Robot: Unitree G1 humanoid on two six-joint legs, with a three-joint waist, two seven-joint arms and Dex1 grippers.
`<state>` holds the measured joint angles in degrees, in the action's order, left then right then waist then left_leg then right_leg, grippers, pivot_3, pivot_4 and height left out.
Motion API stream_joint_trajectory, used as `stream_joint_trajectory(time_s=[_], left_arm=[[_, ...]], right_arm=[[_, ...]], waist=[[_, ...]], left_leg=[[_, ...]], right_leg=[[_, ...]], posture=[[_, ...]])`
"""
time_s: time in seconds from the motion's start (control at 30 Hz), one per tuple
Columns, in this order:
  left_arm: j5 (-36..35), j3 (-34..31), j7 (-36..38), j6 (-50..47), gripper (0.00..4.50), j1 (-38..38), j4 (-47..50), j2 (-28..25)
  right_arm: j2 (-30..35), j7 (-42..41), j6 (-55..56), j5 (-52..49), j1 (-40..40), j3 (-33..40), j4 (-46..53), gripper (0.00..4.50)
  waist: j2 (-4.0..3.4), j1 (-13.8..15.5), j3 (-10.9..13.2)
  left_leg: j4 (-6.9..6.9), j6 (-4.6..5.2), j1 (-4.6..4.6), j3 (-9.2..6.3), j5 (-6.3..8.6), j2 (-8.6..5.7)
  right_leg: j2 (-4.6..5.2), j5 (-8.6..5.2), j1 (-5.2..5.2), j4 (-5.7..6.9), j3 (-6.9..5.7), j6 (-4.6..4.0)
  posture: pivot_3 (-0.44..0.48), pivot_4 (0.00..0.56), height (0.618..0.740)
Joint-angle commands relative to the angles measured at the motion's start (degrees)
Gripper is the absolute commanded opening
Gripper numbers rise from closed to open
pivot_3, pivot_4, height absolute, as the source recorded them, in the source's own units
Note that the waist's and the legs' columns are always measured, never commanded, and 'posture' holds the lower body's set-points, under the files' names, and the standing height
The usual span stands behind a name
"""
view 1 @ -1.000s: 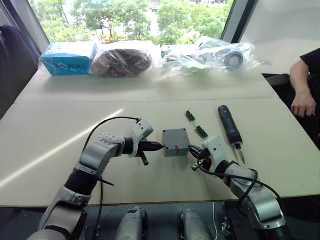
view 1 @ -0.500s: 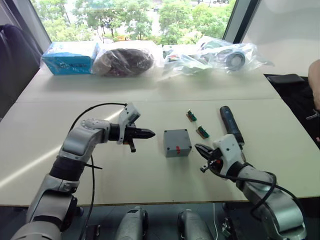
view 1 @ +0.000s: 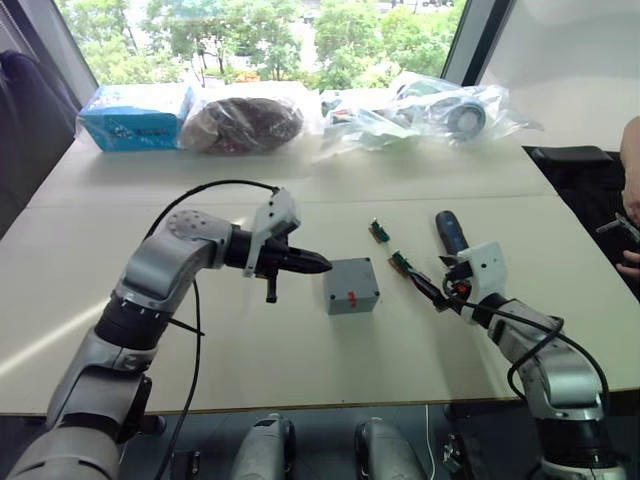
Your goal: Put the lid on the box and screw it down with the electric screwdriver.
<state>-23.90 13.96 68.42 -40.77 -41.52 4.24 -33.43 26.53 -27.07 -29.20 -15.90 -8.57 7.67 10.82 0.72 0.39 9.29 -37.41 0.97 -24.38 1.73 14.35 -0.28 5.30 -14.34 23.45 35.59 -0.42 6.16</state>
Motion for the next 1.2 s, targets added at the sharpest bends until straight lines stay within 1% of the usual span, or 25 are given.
stream_joint_trajectory(time_s=[0.03, 0.07, 0.1, 0.23, 0.57, 0.67, 0.7, 0.73, 1.03, 1.2], left_arm=[[-0.1, -0.5, -0.6, 0.6, 0.0, 0.2, 1.9, -0.2], [-0.2, -0.5, -0.7, 0.5, 0.0, 0.3, 2.0, -0.1], [-0.2, -0.5, -0.9, 0.5, 0.0, 0.5, 2.2, -0.1], [-0.3, -0.7, -1.7, 0.4, 0.0, 1.0, 2.6, 0.0], [-0.8, -1.1, -3.2, 0.2, 0.0, 2.1, 3.2, -0.2], [-0.7, -1.1, -3.6, 0.2, 0.0, 2.3, 3.2, -0.2], [-0.7, -1.1, -3.7, 0.2, 0.0, 2.4, 3.2, -0.2], [-0.8, -1.1, -3.7, 0.2, 0.0, 2.4, 3.2, -0.2], [-0.6, -0.9, -3.9, 0.4, 0.0, 2.5, 2.7, -0.2], [-0.9, -1.3, -3.9, 0.2, 0.0, 2.6, 2.2, -0.2]], right_arm=[[0.0, -1.2, 2.6, 0.3, -2.1, -0.8, -1.0, 2.42], [0.0, -1.4, 2.7, 0.2, -2.5, -1.1, -1.4, 2.0], [0.0, -1.7, 2.8, 0.3, -3.1, -1.6, -2.0, 1.68], [0.3, -2.8, 3.7, 0.9, -5.0, -3.1, -4.6, 1.68], [0.3, -4.3, 4.6, 1.5, -6.1, -3.6, -7.0, 1.68], [0.0, -4.4, 5.1, 1.7, -6.4, -3.7, -7.6, 0.85], [-0.1, -4.4, 5.2, 1.8, -6.5, -3.7, -7.7, 0.52], [-0.1, -4.3, 5.3, 1.8, -6.5, -3.7, -7.8, 0.05], [-0.6, -4.2, 5.6, 1.9, -6.0, -3.7, -6.9, 0.05], [-1.2, -3.1, 3.9, -0.2, -5.2, -1.9, -3.2, 0.05]], waist=[[0.0, 0.0, 0.0], [0.0, 0.0, 0.0], [0.0, 0.0, 0.0], [0.0, 0.0, 0.0], [-0.01, 0.0, 0.0], [-0.01, 0.0, 0.0], [-0.01, 0.0, 0.0], [-0.01, 0.0, 0.0], [-0.01, 0.0, 0.0], [-0.01, 0.0, 0.0]], left_leg=[[0.0, 0.0, 0.0, 0.0, 0.0, 0.0], [-0.01, 0.0, 0.0, 0.0, 0.0, 0.0], [-0.02, 0.0, 0.0, -0.01, 0.0, 0.0], [-0.07, 0.0, 0.01, -0.01, 0.0, 0.0], [-0.21, 0.0, 0.02, -0.04, 0.0, 0.0], [-0.26, 0.0, 0.02, -0.05, 0.0, 0.0], [-0.28, 0.0, 0.02, -0.05, 0.0, 0.0], [-0.29, 0.0, 0.02, -0.05, 0.0, 0.0], [-0.34, 0.0, 0.02, -0.06, 0.0, 0.0], [-0.35, 0.0, 0.02, -0.06, 0.0, 0.01]], right_leg=[[0.0, 0.0, 0.0, 0.02, 0.0, 0.01], [0.0, 0.02, 0.01, 0.03, 0.0, 0.03], [0.0, 0.02, 0.01, 0.06, 0.0, 0.04], [0.0, 0.02, 0.01, 0.18, 0.02, 0.05], [-0.01, 0.01, 0.03, 0.42, 0.02, 0.08], [-0.02, 0.01, 0.03, 0.45, 0.02, 0.08], [-0.02, 0.01, 0.03, 0.46, 0.02, 0.08], [-0.02, 0.01, 0.02, 0.46, 0.02, 0.08], [-0.02, 0.01, 0.02, 0.5, 0.02, 0.08], [-0.02, 0.01, 0.02, 0.51, 0.02, 0.08]], posture=[[0.0, 0.15, 0.74], [0.0, 0.15, 0.74], [0.0, 0.15, 0.74], [0.0, 0.15, 0.74], [0.0, 0.15, 0.74], [0.0, 0.15, 0.74], [0.0, 0.15, 0.74], [0.0, 0.15, 0.74], [0.0, 0.15, 0.74], [0.0, 0.15, 0.74]])
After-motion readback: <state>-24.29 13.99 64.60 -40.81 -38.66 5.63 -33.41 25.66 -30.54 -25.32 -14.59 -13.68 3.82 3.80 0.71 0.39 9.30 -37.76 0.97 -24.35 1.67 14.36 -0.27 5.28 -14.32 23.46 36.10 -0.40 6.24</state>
